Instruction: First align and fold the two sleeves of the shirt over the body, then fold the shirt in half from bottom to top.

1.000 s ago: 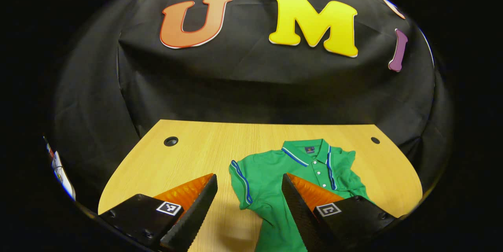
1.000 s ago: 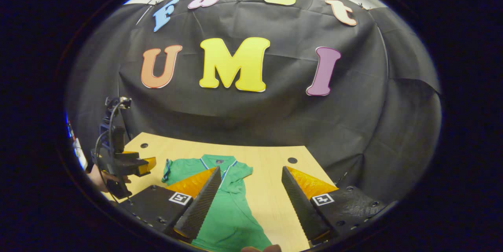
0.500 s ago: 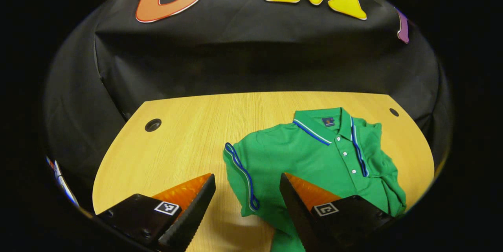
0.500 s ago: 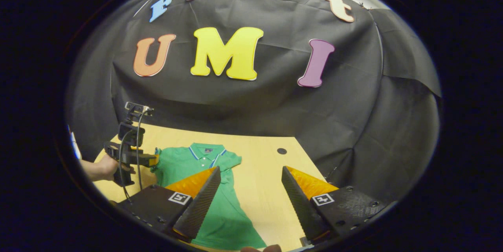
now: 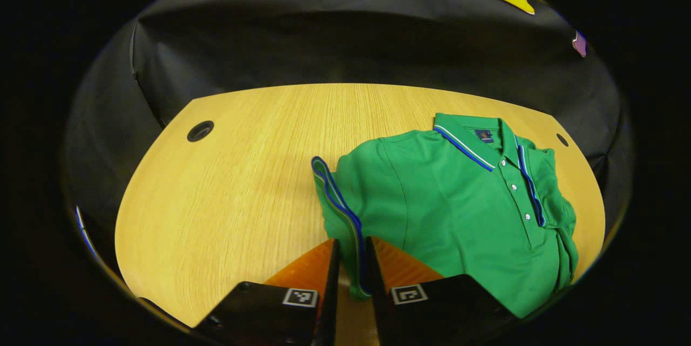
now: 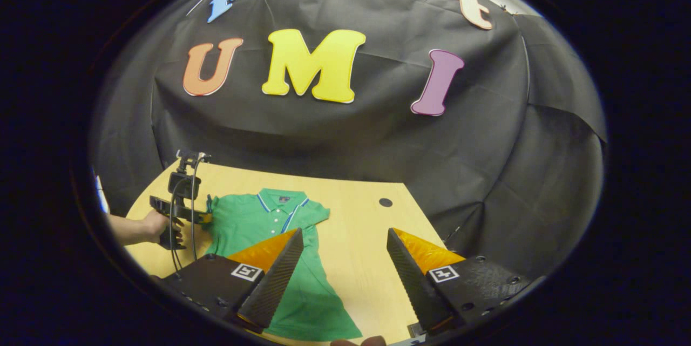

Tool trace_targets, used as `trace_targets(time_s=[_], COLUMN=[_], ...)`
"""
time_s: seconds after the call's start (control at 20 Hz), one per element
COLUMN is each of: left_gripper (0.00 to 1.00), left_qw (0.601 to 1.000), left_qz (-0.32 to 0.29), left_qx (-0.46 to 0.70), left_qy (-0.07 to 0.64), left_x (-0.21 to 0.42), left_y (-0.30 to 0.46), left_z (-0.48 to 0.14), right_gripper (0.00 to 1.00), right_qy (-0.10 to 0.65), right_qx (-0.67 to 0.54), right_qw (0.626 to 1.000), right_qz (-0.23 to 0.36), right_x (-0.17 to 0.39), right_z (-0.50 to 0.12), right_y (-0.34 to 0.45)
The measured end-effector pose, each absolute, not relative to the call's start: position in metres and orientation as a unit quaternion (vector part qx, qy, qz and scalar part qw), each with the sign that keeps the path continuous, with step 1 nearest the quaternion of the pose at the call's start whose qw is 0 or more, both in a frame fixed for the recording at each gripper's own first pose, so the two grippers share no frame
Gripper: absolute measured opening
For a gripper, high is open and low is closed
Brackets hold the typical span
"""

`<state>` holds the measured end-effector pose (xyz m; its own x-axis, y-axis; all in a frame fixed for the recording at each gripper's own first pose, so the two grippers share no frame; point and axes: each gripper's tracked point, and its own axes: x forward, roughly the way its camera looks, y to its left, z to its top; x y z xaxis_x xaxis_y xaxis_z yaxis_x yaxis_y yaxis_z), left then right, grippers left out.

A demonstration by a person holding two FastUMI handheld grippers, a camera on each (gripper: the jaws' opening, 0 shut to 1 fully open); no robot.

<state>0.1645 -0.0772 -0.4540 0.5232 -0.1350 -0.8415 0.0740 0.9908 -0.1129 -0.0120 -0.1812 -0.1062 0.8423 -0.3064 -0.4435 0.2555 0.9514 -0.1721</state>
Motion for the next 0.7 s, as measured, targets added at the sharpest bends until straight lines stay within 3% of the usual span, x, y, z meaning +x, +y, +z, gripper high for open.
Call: trace_targets(time_s=[0.2, 0.45, 0.7], left_gripper=[0.08, 0.05, 0.06], left_qw=[0.885, 0.906, 0.916], left_qz=[-0.062, -0.069, -0.087], left_qx=[-0.054, -0.063, -0.044], left_qy=[0.459, 0.413, 0.39], left_x=[0.175, 0.194, 0.212], left_y=[-0.071, -0.072, -0.127], left_z=[-0.443, -0.398, -0.357], right_gripper=[0.96, 0.96, 0.96], right_qy=[0.24, 0.245, 0.24], right_qx=[-0.062, -0.043, -0.035], right_qw=[0.959, 0.96, 0.962], right_qz=[-0.137, -0.129, -0.127], right_x=[-0.006, 0.0, 0.001], right_z=[-0.107, -0.112, -0.107], right_y=[-0.178, -0.177, -0.181])
